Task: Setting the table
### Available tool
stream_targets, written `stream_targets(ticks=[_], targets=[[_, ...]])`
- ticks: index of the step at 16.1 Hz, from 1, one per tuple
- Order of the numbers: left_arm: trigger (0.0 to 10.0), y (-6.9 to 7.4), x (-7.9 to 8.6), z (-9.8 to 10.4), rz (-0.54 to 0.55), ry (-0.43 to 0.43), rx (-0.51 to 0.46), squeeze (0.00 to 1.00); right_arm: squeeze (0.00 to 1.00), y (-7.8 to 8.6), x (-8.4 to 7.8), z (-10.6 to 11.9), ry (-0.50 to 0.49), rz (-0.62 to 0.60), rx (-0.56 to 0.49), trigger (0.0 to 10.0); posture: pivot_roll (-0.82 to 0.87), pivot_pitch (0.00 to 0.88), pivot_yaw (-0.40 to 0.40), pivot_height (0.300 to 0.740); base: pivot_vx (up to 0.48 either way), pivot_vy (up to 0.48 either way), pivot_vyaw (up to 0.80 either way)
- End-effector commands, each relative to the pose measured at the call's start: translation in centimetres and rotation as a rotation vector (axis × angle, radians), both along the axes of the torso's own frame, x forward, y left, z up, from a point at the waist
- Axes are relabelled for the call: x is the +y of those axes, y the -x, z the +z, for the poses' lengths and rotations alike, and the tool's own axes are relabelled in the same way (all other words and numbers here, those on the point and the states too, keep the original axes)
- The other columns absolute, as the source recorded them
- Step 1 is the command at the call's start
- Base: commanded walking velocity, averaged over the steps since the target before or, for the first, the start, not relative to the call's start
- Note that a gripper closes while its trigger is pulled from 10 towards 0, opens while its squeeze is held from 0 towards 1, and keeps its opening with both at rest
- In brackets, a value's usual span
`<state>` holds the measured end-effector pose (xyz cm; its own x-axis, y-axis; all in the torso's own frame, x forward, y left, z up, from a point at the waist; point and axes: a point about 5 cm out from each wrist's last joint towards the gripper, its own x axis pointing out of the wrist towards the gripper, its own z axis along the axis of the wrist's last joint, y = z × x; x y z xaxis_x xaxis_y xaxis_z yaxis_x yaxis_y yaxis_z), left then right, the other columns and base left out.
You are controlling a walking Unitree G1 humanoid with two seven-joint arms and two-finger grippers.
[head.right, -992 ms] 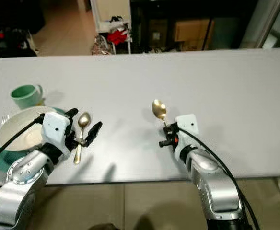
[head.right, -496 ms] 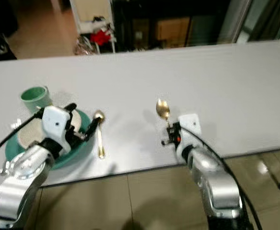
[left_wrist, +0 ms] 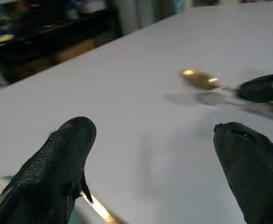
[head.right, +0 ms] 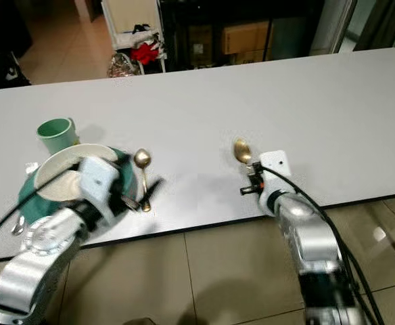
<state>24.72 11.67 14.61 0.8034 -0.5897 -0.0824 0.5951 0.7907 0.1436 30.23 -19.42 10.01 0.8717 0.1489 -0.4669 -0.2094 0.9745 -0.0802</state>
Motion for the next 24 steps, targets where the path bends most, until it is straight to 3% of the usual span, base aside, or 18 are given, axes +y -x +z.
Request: stream_targets(ticks=[1, 5, 11, 20, 21, 24], targets=[[10.0, 0.2, -0.2, 0.2, -0.042, -0.006, 0.010, 0.00, 0.00, -0.6, -0.2, 0.1, -0.003, 0.001, -0.007, 10.0, 0.06, 0.000, 0.090, 0.740, 0.000, 0.000, 0.00], [10.0, 0.7, -0.5, 0.1, -0.135, -0.042, 0.032, 0.00, 0.00, -2.8, -1.3, -0.3, -0.019, 0.003, 0.010, 10.0, 0.07, 0.000, 0.093, 0.740, 0.000, 0.000, 0.00], [10.0, 1.1, 0.3, 0.2, -0.149, -0.077, 0.048, 0.00, 0.00, -5.1, -1.4, -0.5, -0.074, 0.039, 0.038, 10.0, 0.10, 0.000, 0.101, 0.740, 0.000, 0.000, 0.00], [10.0, 1.6, 0.6, 0.2, -0.149, -0.084, 0.069, 0.00, 0.00, -6.0, -1.0, -1.1, -0.090, -0.001, 0.073, 10.0, 0.11, 0.000, 0.097, 0.740, 0.000, 0.000, 0.00], [10.0, 1.6, 0.5, 0.2, -0.149, -0.082, 0.069, 0.00, 1.00, -6.1, -0.9, -1.0, -0.119, -0.015, 0.071, 10.0, 0.11, 0.000, 0.092, 0.740, 0.000, 0.000, 0.00], [10.0, 1.4, 0.4, 0.3, -0.133, -0.057, 0.064, 0.00, 1.00, -6.5, -0.8, -0.1, -0.126, 0.005, 0.032, 10.0, 0.09, 0.000, 0.091, 0.740, 0.000, 0.000, 0.00]])
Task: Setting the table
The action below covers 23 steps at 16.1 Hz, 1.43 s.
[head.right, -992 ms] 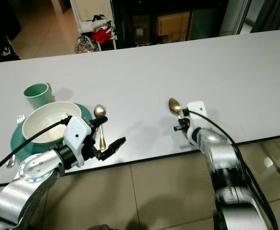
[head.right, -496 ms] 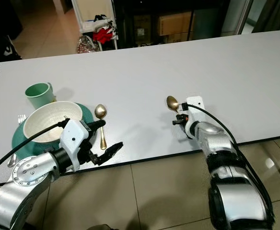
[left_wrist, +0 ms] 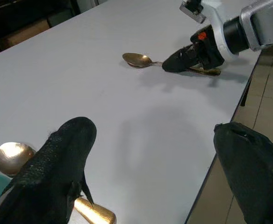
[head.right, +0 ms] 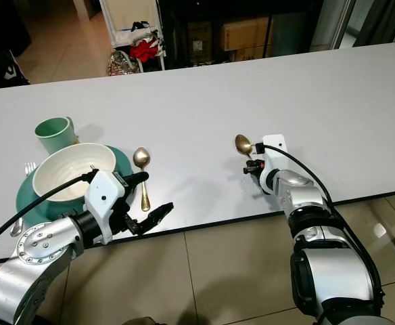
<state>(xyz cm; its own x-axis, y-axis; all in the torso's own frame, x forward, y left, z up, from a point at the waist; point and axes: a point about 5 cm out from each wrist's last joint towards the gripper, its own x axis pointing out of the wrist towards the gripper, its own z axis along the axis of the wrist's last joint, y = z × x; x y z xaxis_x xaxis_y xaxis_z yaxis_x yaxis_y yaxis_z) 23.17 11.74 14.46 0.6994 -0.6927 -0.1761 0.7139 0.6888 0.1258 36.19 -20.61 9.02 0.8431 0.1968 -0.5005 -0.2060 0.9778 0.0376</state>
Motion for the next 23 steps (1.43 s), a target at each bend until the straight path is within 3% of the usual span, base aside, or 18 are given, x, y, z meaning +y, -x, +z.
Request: stream_targets(ticks=[1, 4, 6, 8, 9, 10, 12, 15, 19, 23], targets=[[10.0, -0.4, 0.5, 0.7, 0.050, 0.038, -0.022, 0.00, 1.00, -0.7, 0.3, 1.5, -0.031, 0.014, -0.053, 10.0, 0.09, 0.000, 0.088, 0.740, 0.000, 0.000, 0.00], [10.0, -0.9, 1.3, 1.0, 0.146, 0.071, -0.044, 0.00, 1.00, 0.3, 0.6, 3.1, -0.038, 0.052, -0.126, 10.0, 0.07, 0.000, 0.085, 0.740, 0.000, 0.000, 0.00], [10.0, -0.9, 1.5, 1.4, 0.184, 0.078, -0.071, 0.00, 1.00, 2.9, 1.1, 4.8, 0.024, 0.076, -0.193, 10.0, 0.05, 0.000, 0.084, 0.740, 0.000, 0.000, 0.00], [10.0, -0.9, 1.6, 1.7, 0.270, 0.077, -0.087, 0.00, 1.00, 6.7, 2.4, 7.1, 0.008, 0.101, -0.351, 10.0, 0.03, 0.000, 0.086, 0.740, 0.000, 0.000, 0.00], [10.0, -0.9, 2.0, 1.9, 0.339, 0.064, -0.104, 0.00, 1.00, 8.9, 3.4, 7.4, 0.002, 0.127, -0.394, 10.0, 0.01, 0.000, 0.097, 0.740, 0.000, 0.000, 0.00], [10.0, -0.9, 2.3, 1.9, 0.374, 0.060, -0.109, 0.00, 1.00, 9.8, 3.9, 7.5, -0.003, 0.132, -0.399, 10.0, 0.01, 0.000, 0.099, 0.740, 0.000, 0.000, 0.00], [10.0, -0.9, 3.0, 2.1, 0.542, 0.060, -0.134, 0.00, 1.00, 12.6, 5.6, 7.4, 0.003, 0.136, -0.443, 10.0, 0.02, 0.000, 0.087, 0.740, 0.000, 0.000, 0.80], [10.0, -1.0, 2.5, 2.2, 0.549, 0.086, -0.148, 0.00, 1.00, 12.9, 6.4, 8.8, -0.001, 0.131, -0.524, 10.0, 0.03, 0.000, 0.059, 0.740, 0.000, 0.000, 0.80], [10.0, -1.6, 2.2, 3.5, 0.601, 0.075, -0.223, 0.00, 1.00, 12.3, 5.7, 9.8, 0.043, 0.092, -0.604, 10.0, 0.06, 0.000, 0.040, 0.740, 0.000, 0.000, 0.80], [10.0, -1.8, 3.7, 4.8, 0.736, 0.116, -0.347, 0.00, 1.00, 11.7, 5.3, 10.3, 0.010, 0.005, -0.634, 10.0, 0.08, 0.000, 0.033, 0.740, 0.000, 0.000, 0.80]])
